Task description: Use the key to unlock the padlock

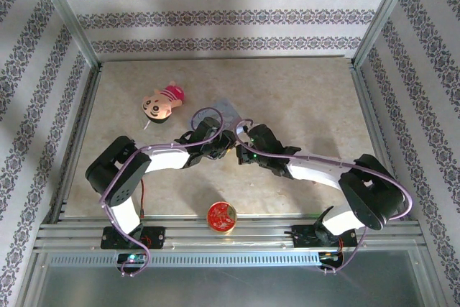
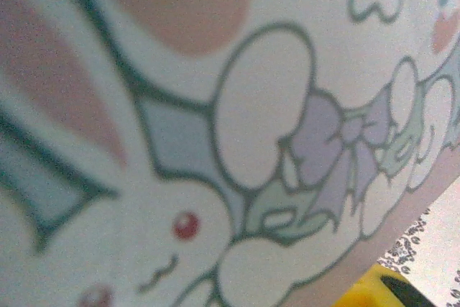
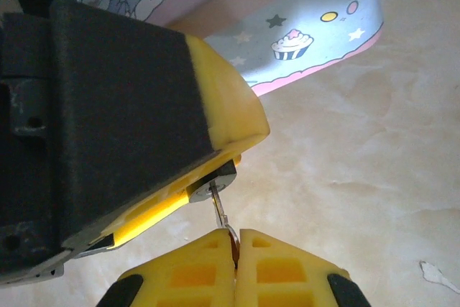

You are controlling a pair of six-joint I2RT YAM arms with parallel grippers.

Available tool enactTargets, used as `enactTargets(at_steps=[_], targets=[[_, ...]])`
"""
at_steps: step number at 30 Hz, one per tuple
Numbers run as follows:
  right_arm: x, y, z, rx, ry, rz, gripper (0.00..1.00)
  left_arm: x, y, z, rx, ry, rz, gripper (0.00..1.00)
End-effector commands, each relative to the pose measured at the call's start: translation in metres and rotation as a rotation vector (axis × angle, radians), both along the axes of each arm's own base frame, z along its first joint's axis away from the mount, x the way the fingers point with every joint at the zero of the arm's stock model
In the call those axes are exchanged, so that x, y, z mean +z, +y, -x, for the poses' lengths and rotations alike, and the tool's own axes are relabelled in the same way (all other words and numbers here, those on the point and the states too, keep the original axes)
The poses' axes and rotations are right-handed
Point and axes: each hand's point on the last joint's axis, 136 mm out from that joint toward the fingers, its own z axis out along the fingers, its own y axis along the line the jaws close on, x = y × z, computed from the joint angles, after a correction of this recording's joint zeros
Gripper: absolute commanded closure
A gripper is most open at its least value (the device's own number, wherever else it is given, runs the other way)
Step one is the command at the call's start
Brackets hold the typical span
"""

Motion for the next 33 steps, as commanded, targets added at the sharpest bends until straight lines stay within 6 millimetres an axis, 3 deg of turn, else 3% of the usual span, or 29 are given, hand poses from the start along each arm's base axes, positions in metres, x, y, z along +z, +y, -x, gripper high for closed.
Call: enactTargets(at_steps=[1,5,12,18,25,33], targets=[[0.057,0.025,-0.033,0.034,-0.181,-0.194,1.0,-0.046,-0.008,0.062,-0.123,0.287,-0.015,0.82],[0.062,0.023,-0.031,0.07,-0.205,-0.23,1.0,-0.046,-0.008,0.062,-0.121,0.287,-0.013,0.82],[0.089,0.023,-0.025,0.17,-0.337,-0.299,1.0,-0.05,-0.009,0.065,-0.127,0.3,-0.013,0.83],[0.096,0.024,-0.028,0.177,-0.391,-0.32,1.0,-0.053,-0.014,0.068,-0.141,0.309,-0.015,0.82],[0.093,0.035,-0.036,0.175,-0.363,-0.37,1.0,-0.055,-0.021,0.071,-0.155,0.319,0.006,0.83],[0.068,0.005,-0.041,0.046,-0.279,-0.342,0.99,-0.053,-0.017,0.069,-0.128,0.306,0.02,0.83]])
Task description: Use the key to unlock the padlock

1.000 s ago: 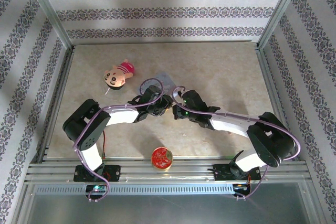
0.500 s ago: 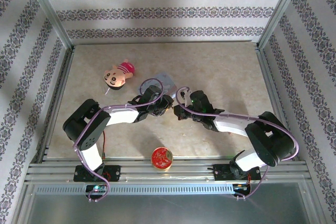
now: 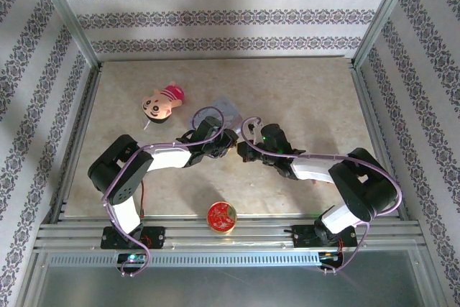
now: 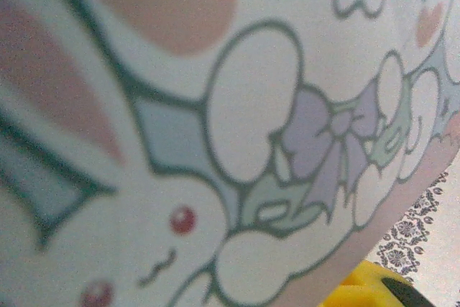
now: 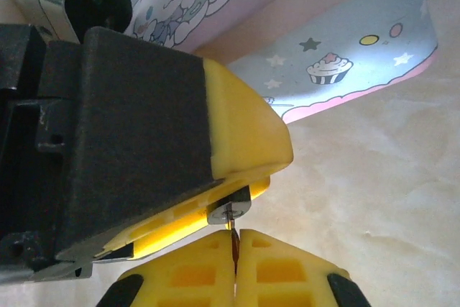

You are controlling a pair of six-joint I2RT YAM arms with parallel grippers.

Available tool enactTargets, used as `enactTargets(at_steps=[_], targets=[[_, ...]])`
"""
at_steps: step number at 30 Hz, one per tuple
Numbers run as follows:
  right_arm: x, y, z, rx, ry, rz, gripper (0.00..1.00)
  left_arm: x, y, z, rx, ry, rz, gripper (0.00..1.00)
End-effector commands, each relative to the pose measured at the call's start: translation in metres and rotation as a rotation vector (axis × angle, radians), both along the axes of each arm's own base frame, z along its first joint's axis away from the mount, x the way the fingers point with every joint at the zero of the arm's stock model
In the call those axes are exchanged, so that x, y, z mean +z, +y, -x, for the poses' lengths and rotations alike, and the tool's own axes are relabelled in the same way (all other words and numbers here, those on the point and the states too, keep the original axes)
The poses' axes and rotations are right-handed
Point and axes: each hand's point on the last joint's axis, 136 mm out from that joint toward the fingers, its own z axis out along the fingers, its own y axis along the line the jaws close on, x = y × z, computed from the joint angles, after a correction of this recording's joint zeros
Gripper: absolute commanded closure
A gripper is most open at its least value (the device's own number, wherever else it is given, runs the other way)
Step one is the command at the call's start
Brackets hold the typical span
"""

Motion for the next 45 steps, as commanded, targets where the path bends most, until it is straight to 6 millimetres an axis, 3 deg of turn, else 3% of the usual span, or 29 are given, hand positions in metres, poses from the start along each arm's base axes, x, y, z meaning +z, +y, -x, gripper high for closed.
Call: enactTargets(at_steps=[1,7,16,30,39,45], targets=[[0.067,0.001,-0.03,-0.064,-0.209,-0.15,0.99,-0.051,-0.014,0.073,-0.138,0.309,0.017,0.83],[0.072,-0.004,-0.028,-0.066,-0.209,-0.136,0.98,-0.051,-0.014,0.072,-0.13,0.307,0.019,0.83],[0.066,-0.006,-0.015,-0.04,-0.176,-0.106,0.75,-0.057,0.005,0.064,-0.069,0.304,-0.02,0.83],[0.05,-0.031,0.015,-0.13,-0.093,-0.083,0.72,-0.061,0.006,0.063,-0.062,0.307,-0.015,0.83],[0.036,-0.03,0.036,-0.158,-0.049,-0.083,0.65,-0.06,0.008,0.066,-0.066,0.308,-0.019,0.83],[0.03,-0.028,0.034,-0.192,-0.025,-0.098,0.62,-0.059,0.008,0.066,-0.069,0.306,-0.018,0.82]])
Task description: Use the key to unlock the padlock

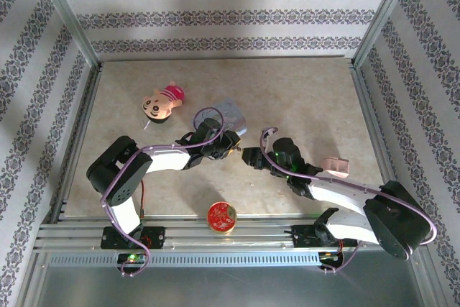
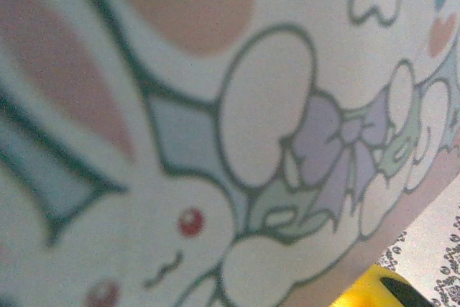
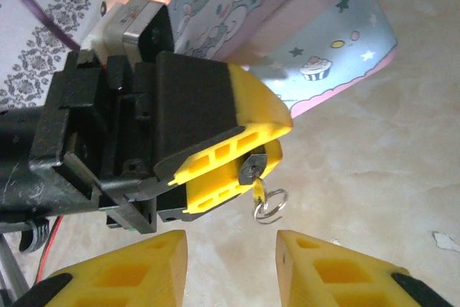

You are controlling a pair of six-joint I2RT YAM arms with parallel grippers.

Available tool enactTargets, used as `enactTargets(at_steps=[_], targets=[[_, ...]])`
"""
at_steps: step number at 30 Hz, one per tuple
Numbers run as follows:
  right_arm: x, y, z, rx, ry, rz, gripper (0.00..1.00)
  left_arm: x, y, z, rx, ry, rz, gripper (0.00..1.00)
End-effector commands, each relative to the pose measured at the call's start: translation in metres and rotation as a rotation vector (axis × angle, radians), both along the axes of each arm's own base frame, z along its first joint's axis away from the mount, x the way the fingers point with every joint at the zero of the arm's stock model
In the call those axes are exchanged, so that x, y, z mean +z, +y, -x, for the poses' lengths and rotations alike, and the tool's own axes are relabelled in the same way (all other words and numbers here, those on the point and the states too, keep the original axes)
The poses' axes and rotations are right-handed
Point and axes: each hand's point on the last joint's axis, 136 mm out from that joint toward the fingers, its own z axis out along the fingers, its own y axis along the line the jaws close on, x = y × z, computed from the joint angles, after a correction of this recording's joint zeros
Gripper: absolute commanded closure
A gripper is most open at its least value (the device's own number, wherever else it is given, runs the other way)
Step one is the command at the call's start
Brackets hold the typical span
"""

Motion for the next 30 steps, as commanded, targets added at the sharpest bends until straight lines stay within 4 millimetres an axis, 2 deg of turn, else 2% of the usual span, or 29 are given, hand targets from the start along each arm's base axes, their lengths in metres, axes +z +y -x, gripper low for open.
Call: enactTargets(at_steps=[1,5,10,18,24,28,30], targets=[[-0.002,0.0,-0.005,-0.042,0.003,-0.017,0.61,-0.063,0.013,0.057,-0.021,0.319,-0.058,0.83],[-0.003,0.009,-0.009,-0.019,0.009,-0.021,0.6,-0.064,0.013,0.057,-0.023,0.321,-0.058,0.83],[-0.007,0.021,-0.014,0.02,0.019,-0.026,0.68,-0.062,0.012,0.057,-0.028,0.317,-0.051,0.83],[-0.014,0.029,-0.02,0.033,0.02,-0.024,0.74,-0.061,0.011,0.057,-0.036,0.316,-0.048,0.82],[-0.019,0.035,-0.025,0.041,0.032,-0.024,0.85,-0.06,0.01,0.057,-0.039,0.313,-0.044,0.82],[-0.02,0.037,-0.028,0.04,0.035,-0.038,1.0,-0.058,0.008,0.057,-0.048,0.311,-0.038,0.83],[-0.018,0.037,-0.03,0.039,0.032,-0.052,1.0,-0.058,0.007,0.058,-0.055,0.311,-0.035,0.83]])
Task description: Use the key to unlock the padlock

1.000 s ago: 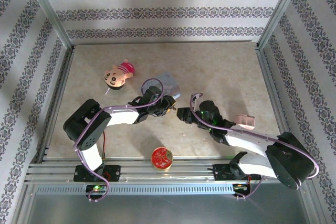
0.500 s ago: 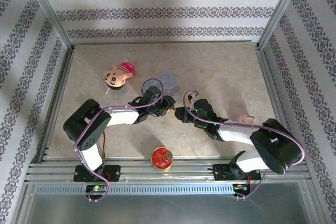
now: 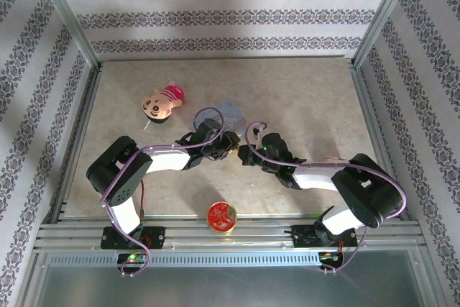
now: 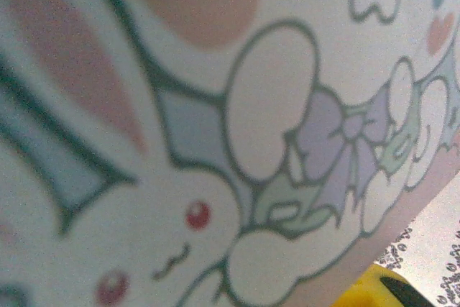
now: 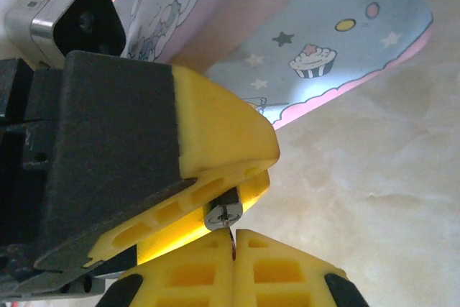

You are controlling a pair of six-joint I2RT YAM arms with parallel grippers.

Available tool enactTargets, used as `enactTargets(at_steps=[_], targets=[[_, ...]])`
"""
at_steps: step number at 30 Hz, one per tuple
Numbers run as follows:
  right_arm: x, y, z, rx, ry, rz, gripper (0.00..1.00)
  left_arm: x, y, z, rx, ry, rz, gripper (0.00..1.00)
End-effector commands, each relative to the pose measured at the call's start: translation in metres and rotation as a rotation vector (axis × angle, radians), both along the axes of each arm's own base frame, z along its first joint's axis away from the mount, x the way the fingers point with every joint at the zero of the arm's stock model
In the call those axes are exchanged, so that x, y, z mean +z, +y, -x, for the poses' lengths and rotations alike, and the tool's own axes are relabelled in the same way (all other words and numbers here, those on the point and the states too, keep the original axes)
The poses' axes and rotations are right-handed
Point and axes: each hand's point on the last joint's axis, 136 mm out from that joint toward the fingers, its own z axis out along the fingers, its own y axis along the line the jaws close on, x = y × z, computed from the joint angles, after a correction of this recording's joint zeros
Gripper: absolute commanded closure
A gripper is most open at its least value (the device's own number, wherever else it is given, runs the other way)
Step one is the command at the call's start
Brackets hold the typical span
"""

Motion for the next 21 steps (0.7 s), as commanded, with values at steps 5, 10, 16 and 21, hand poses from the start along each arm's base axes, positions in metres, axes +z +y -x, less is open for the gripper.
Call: enactTargets(at_steps=[5,10,16,21], targets=[[0.021,0.01,-0.015,-0.005,-0.041,-0.113,1.0,-0.053,0.001,0.059,-0.076,0.314,-0.032,0.82],[0.031,0.016,-0.021,0.0,-0.066,-0.162,1.0,-0.046,-0.009,0.057,-0.101,0.288,0.013,0.7],[0.03,0.015,-0.022,-0.005,-0.065,-0.161,1.0,-0.038,-0.008,0.052,-0.112,0.243,0.023,0.4],[0.029,0.014,-0.024,-0.018,-0.059,-0.162,1.0,-0.032,-0.001,0.049,-0.101,0.178,0.01,0.29]])
